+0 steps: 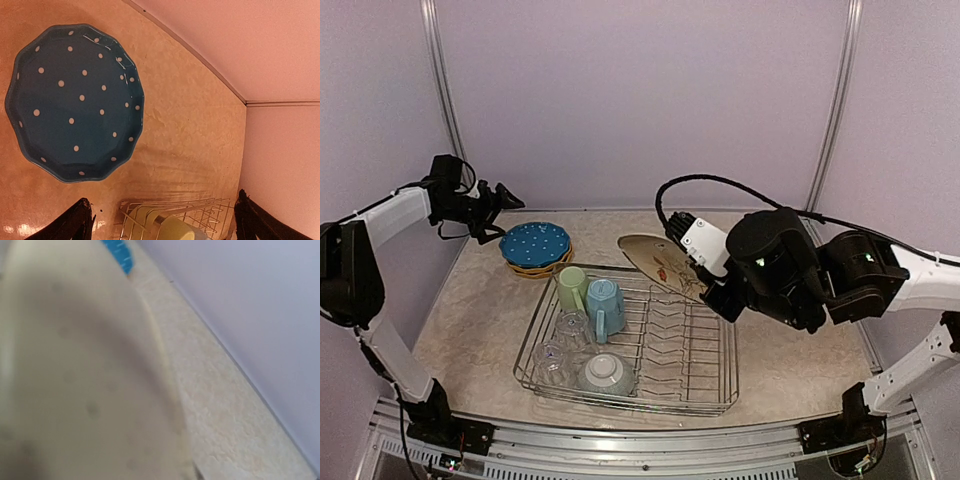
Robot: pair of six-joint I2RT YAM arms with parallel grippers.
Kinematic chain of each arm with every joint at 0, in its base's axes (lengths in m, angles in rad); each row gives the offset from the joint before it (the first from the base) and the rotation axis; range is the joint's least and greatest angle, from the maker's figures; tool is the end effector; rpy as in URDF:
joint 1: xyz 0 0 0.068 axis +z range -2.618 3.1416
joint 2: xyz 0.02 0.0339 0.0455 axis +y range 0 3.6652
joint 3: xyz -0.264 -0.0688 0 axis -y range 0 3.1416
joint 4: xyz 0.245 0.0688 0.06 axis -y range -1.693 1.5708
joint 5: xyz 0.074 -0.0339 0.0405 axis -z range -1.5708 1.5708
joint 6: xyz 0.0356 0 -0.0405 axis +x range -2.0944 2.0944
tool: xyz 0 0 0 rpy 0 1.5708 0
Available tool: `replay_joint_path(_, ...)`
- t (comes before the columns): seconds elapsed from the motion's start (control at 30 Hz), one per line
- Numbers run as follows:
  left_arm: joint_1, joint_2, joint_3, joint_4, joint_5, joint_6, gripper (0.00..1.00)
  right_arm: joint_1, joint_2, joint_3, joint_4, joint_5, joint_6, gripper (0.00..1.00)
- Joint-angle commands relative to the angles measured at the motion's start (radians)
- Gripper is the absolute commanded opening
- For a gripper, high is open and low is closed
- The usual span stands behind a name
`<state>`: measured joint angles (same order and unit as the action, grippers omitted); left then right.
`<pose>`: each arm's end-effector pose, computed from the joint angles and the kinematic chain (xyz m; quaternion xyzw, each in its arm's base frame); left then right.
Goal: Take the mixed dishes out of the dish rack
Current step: Pass from the left arm to the right
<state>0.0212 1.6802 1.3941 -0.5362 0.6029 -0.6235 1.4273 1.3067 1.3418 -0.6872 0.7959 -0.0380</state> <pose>0.3715 -0.0123 0.2886 -0.1786 0.8774 -0.3675 0.2514 0.0641 0.2660 0.3769 -0.4249 0.7292 -0.0052 0.5364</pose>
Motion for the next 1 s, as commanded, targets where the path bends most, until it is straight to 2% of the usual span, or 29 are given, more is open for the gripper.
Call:
replay_joint_path(0.0,-0.014,-0.063,-0.031,0.068,0.043,0.024,0.93,-0.129,-0.050,-0.032,0.260,-0.080,0.034,0.00)
replay_joint_path(0.2,-0.054,-0.102,-0.067,0.151,0.131,0.020,0.93,-0.324,-0.043,-0.063,0.312,-0.269,0.201,0.00)
replay_joint_path(0.43,-0.133,-0.093,-0.086,0.280,0.331,-0.016,0.94,-0.562,-0.138,-0.251,0.590,-0.640,0.431,0.00)
replay_joint_path(0.57,-0.219,-0.090,-0.091,0.313,0.380,-0.008,0.93,-0.695,-0.169,-0.370,0.760,-0.843,0.598,0.00)
replay_joint_path(0.7,-0.306,-0.083,-0.096,0.344,0.420,-0.005,0.94,-0.759,-0.169,-0.456,0.933,-0.995,0.714,0.00)
replay_joint_path(0.97,-0.439,-0.018,-0.061,0.302,0.434,0.026,0.93,-0.772,-0.088,-0.508,1.160,-1.142,0.844,0.00)
